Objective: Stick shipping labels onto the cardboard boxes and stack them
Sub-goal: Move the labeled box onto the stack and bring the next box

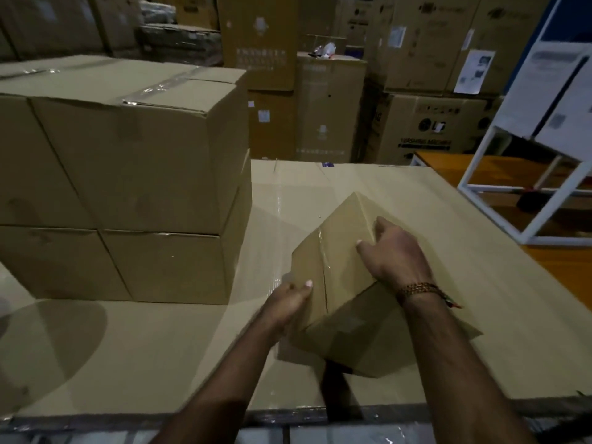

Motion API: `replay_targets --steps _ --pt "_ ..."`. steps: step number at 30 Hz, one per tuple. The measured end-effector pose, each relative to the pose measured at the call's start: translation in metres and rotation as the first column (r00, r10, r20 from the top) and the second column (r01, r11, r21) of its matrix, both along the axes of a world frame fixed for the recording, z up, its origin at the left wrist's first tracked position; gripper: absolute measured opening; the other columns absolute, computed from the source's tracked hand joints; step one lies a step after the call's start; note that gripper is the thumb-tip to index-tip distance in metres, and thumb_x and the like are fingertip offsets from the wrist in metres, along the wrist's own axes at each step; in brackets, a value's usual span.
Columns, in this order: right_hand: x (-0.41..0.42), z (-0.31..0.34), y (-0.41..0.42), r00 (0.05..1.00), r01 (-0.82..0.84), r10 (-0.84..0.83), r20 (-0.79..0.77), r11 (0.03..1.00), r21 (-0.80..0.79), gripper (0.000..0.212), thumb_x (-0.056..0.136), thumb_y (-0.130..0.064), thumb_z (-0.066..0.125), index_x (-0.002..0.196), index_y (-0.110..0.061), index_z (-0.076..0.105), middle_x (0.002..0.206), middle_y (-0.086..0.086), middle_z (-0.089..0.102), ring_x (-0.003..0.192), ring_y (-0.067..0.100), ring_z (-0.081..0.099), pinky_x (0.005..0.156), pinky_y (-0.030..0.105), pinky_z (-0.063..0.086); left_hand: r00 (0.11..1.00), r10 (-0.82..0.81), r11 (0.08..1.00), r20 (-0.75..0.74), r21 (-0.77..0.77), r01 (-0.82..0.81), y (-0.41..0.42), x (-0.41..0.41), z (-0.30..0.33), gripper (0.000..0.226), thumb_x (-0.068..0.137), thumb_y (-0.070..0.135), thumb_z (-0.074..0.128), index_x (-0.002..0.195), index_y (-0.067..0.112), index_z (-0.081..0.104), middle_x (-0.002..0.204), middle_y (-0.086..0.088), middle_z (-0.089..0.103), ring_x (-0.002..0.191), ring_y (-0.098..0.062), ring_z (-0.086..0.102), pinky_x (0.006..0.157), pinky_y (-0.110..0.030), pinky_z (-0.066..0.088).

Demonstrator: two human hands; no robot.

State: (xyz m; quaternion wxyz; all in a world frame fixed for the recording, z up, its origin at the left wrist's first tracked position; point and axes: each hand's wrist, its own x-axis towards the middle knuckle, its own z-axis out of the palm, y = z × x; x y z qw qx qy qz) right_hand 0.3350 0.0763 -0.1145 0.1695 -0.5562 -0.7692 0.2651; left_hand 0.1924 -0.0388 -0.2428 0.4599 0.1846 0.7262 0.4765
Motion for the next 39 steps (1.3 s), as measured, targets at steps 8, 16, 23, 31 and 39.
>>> replay_targets --steps 8,16,23,31,39 --pt "0.033 -0.001 0.047 0.964 -0.145 0.128 -0.232 0.988 -0.057 0.062 0.106 -0.031 0.063 0.162 -0.018 0.041 0.161 0.006 0.05 0.146 0.032 0.047 0.119 0.042 0.038 0.768 0.182 0.983 -0.614 0.099 -0.154 0.014 -0.003 0.024 0.078 0.093 0.072 0.054 0.158 0.029 0.045 0.158 -0.003 0.051 0.14 -0.03 0.051 0.112 -0.052 0.047" --pt "0.025 -0.07 0.079 0.921 -0.296 0.264 -0.286 0.952 -0.074 0.06 0.11 -0.027 0.055 0.166 -0.021 0.034 0.168 0.0 0.041 0.152 0.024 0.041 0.121 0.036 0.034 0.484 -0.081 0.995 -0.871 -0.096 -0.006 0.024 -0.012 0.023 0.097 0.09 0.088 0.025 0.167 0.03 0.023 0.176 -0.001 0.012 0.157 -0.031 0.021 0.12 -0.055 0.034" --pt "-0.003 -0.092 0.116 0.876 -0.422 0.373 -0.305 0.899 -0.115 0.083 0.101 -0.044 0.069 0.169 -0.028 0.023 0.172 -0.004 0.03 0.157 0.021 0.032 0.112 0.029 0.03 0.248 -0.331 0.935 -0.91 -0.28 0.22 0.049 -0.077 0.014 0.13 0.071 0.103 0.036 0.169 0.023 0.005 0.177 0.0 -0.001 0.163 -0.021 -0.001 0.132 -0.047 0.011" --pt "-0.071 -0.115 0.153 0.879 -0.386 0.342 -0.334 0.919 -0.076 0.083 0.1 -0.059 0.062 0.168 -0.038 0.02 0.174 0.001 0.026 0.155 0.027 0.035 0.12 0.042 0.034 0.121 -0.375 0.915 -0.919 -0.345 0.21 0.09 -0.131 0.02 0.103 0.095 0.076 0.047 0.168 0.014 0.009 0.176 -0.007 0.008 0.163 -0.022 0.004 0.132 -0.042 -0.002" --pt "-0.138 -0.12 0.199 0.877 -0.404 0.372 -0.305 0.913 -0.05 0.085 0.1 -0.066 0.055 0.169 -0.037 0.016 0.173 0.008 0.026 0.154 0.033 0.037 0.121 0.05 0.037 0.233 -0.276 0.958 -0.932 -0.248 0.143 0.121 -0.167 0.026 0.067 0.107 0.034 0.056 0.165 0.017 0.028 0.174 -0.002 0.022 0.161 -0.022 0.015 0.129 -0.036 0.016"
